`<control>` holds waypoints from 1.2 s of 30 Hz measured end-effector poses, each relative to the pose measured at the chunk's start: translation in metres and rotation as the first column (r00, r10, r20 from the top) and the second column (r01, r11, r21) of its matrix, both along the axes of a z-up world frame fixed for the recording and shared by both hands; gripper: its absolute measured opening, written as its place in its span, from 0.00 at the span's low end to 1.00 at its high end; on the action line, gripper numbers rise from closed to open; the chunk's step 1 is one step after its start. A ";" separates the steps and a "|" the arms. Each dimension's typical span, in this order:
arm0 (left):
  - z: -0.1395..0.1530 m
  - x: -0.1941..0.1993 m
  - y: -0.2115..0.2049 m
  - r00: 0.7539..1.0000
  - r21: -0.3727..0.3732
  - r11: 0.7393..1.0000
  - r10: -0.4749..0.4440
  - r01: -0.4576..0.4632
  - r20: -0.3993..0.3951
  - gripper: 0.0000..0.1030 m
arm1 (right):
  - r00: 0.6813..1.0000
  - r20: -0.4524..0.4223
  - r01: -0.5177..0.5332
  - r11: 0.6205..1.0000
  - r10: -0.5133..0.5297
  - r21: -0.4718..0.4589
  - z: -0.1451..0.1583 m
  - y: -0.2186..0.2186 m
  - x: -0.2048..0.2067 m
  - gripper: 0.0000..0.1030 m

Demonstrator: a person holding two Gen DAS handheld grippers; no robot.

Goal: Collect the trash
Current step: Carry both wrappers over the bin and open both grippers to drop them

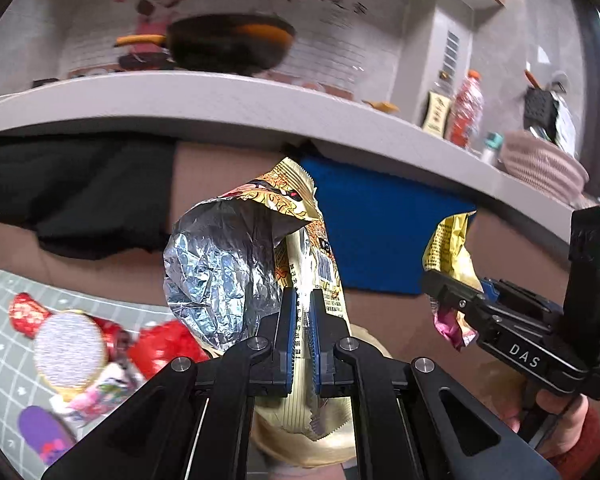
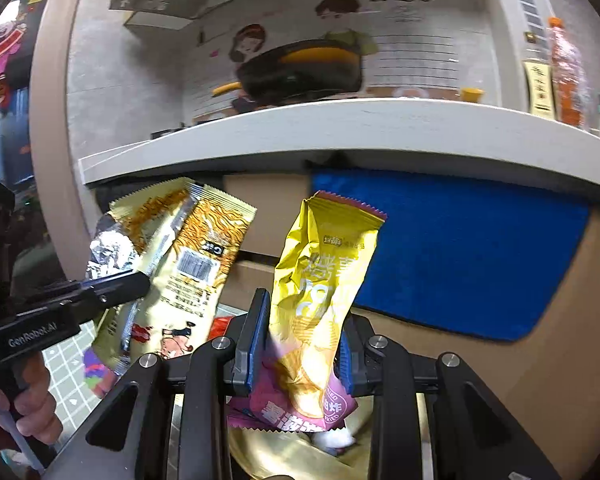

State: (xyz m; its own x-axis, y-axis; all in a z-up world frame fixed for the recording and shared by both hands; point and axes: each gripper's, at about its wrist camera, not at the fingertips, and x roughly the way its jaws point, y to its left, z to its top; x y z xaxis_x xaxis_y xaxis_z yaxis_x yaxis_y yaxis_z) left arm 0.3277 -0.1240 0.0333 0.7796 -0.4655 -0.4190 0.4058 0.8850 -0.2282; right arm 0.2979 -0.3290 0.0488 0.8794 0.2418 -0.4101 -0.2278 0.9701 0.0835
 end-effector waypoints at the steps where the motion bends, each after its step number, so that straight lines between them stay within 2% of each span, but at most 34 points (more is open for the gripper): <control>1: -0.004 0.002 -0.005 1.000 -0.002 1.000 -0.012 0.012 -0.005 0.06 | 1.000 -0.004 0.010 1.000 -0.010 0.002 -0.003 -0.006 -0.001 0.27; 6: -0.025 0.022 -0.025 0.997 -0.011 0.999 -0.045 0.044 -0.056 0.06 | 0.999 -0.032 0.042 0.999 -0.041 0.019 -0.019 -0.026 0.003 0.28; 18: -0.088 0.071 -0.042 0.975 -0.014 0.998 -0.068 0.067 -0.210 0.06 | 0.988 -0.146 0.051 0.997 -0.041 0.061 -0.070 -0.037 0.047 0.28; 21: -0.110 0.084 -0.048 0.952 -0.034 0.996 -0.092 0.086 -0.293 0.06 | 0.984 -0.170 0.062 0.995 -0.048 0.077 -0.080 -0.040 0.058 0.28; 24: -0.135 0.098 -0.056 0.916 -0.054 0.994 -0.104 0.090 -0.388 0.06 | 0.981 -0.184 0.076 0.993 -0.057 0.096 -0.086 -0.046 0.064 0.28; 27: -0.153 0.107 -0.068 0.891 -0.061 0.992 -0.127 0.112 -0.435 0.06 | 0.979 -0.192 0.089 0.991 -0.069 0.099 -0.090 -0.049 0.069 0.28; 29: -0.163 0.110 -0.079 0.881 -0.039 0.989 -0.143 0.140 -0.451 0.06 | 0.977 -0.199 0.095 0.990 -0.073 0.103 -0.092 -0.050 0.074 0.28; 32: -0.178 0.113 -0.096 0.865 0.045 0.982 -0.137 0.181 -0.482 0.06 | 0.975 -0.208 0.102 0.990 -0.080 0.097 -0.096 -0.050 0.078 0.28; 35: -0.191 0.116 -0.098 0.824 0.047 0.977 -0.149 0.208 -0.546 0.06 | 0.971 -0.225 0.104 0.990 -0.080 0.098 -0.101 -0.050 0.084 0.28; 36: -0.192 0.116 -0.096 0.819 0.043 0.977 -0.150 0.208 -0.553 0.07 | 0.969 -0.235 0.104 0.990 -0.079 0.096 -0.104 -0.050 0.086 0.28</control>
